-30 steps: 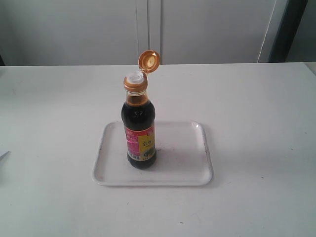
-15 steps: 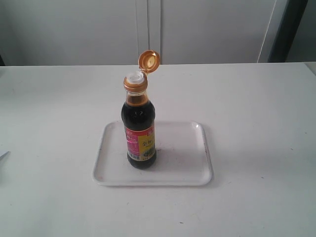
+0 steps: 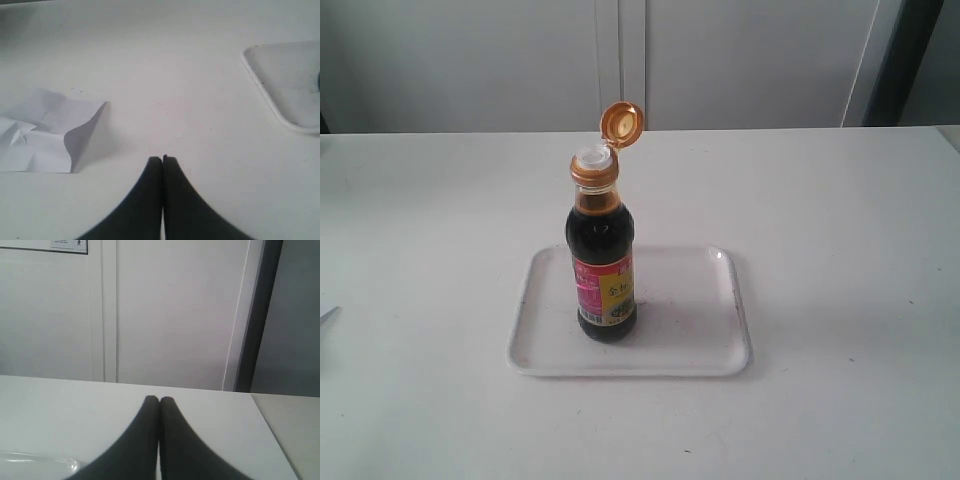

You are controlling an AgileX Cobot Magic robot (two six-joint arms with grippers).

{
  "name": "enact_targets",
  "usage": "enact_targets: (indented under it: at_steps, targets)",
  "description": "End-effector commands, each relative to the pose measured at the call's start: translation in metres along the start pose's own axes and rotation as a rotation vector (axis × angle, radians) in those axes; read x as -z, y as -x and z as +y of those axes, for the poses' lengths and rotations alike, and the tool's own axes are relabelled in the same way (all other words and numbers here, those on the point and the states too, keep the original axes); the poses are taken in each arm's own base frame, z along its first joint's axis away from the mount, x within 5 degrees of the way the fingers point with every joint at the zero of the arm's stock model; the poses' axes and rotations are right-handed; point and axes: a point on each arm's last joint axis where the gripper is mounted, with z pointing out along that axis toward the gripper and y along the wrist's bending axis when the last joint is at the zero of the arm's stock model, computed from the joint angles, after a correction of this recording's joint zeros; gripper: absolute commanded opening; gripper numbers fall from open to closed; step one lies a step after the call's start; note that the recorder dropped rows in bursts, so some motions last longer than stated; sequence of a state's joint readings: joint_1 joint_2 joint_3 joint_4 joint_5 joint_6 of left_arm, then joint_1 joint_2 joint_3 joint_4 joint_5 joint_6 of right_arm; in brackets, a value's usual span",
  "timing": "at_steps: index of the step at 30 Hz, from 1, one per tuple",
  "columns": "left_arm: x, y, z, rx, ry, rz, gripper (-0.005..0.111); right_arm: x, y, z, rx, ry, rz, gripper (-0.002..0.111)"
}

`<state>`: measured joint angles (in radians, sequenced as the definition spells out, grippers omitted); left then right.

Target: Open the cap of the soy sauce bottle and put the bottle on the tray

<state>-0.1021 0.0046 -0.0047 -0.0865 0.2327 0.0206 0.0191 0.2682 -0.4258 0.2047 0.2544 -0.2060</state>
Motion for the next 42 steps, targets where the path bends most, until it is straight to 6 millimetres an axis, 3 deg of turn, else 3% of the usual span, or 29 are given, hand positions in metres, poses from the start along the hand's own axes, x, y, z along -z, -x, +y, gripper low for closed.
enact_targets:
  at_steps: [1,42]
  targets:
    - [-0.0003,-0.0012,-0.0001,0.018,0.004,-0.001,0.000,0.0007,-0.0015,0.0000,0.001,0.000,-0.007,0.000]
    - [-0.0003,-0.0010,0.0025,-0.046,0.032,-0.002,0.000,0.0007,-0.0015,0.0001,-0.001,0.001,-0.007,0.000]
